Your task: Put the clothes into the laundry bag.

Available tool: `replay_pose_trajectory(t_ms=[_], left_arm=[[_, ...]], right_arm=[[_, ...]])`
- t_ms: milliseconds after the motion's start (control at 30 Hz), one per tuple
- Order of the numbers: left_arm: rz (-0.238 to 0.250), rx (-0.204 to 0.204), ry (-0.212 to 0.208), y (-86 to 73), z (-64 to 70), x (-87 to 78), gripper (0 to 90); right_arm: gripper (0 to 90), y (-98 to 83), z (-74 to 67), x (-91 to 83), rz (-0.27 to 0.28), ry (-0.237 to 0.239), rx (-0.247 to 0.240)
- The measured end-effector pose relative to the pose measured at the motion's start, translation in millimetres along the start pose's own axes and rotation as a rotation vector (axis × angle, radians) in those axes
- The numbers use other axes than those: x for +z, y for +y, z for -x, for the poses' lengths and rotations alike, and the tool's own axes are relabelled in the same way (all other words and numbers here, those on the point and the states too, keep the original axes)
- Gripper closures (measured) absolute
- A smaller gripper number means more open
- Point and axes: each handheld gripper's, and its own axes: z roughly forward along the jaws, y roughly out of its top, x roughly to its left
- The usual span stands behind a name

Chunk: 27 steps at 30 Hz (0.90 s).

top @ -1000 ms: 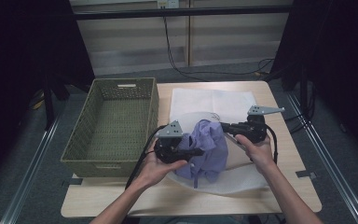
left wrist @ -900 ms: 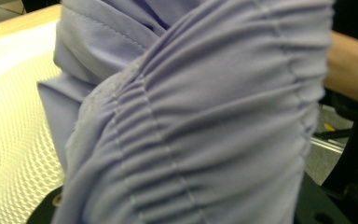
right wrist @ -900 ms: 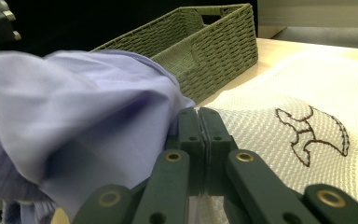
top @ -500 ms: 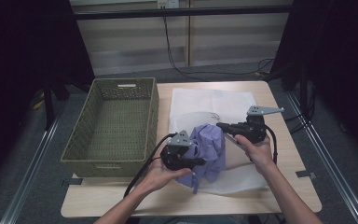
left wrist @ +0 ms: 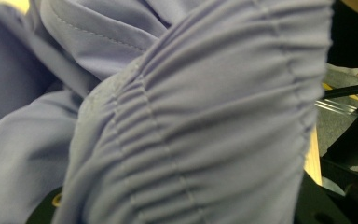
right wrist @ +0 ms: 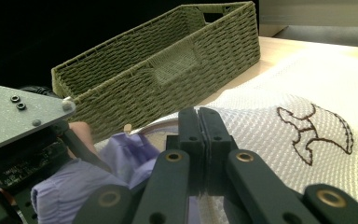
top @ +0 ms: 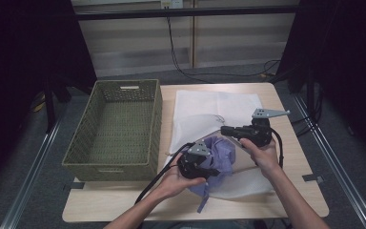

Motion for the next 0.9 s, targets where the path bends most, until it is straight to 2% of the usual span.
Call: replay_pose_trajectory(t_ms=[100,167,267,400,433,467,500,633,667,833,900], left_arm=[[-0.002,-0.006,0.004,1.3,-2.4,6.5,69.9],[-0.028,-0.013,0.011,-1.5,-5.6,11.9,69.9],[-0.034,-0.037,0.014,-4.7,-10.8,19.7,69.6],[-0.066,-0.039,0.031,-8.3,-12.7,30.2,68.4],[-0.057,-0.047,0.022,-9.2,-13.1,31.9,68.1],[-0.073,-0.044,0.026,-9.4,-13.6,32.1,68.1],[-0.064,-0.044,0.022,-10.4,-13.8,34.1,68.0],[-0.089,-0.042,0.026,-13.4,-12.7,38.2,67.4],[-0.098,-0.038,0.039,-13.7,-12.3,38.8,67.1],[-0.064,-0.061,0.040,-18.7,-11.7,43.3,64.1],[-0.076,-0.049,0.042,-18.1,-10.7,43.1,62.7]], right_arm=[[89.1,-1.9,-0.4,0.4,-0.007,0.001,-0.001],[89.1,-4.2,-0.9,1.0,-0.018,0.000,0.000],[89.1,-8.5,-1.6,2.5,-0.037,-0.003,-0.004],[89.1,-15.6,-3.5,4.1,-0.062,-0.002,-0.005],[89.1,-18.9,-4.1,4.3,-0.078,-0.004,-0.008],[89.1,-21.2,-4.5,4.2,-0.089,-0.007,-0.006],[89.0,-24.2,-3.9,4.0,-0.098,-0.008,-0.007],[88.8,-33.5,-1.2,2.0,-0.125,-0.014,0.006],[88.8,-34.6,-0.9,2.3,-0.128,-0.011,0.007],[88.4,-39.0,-2.3,8.4,-0.162,-0.007,-0.002],[88.3,-41.7,-2.2,11.2,-0.181,-0.007,-0.009]])
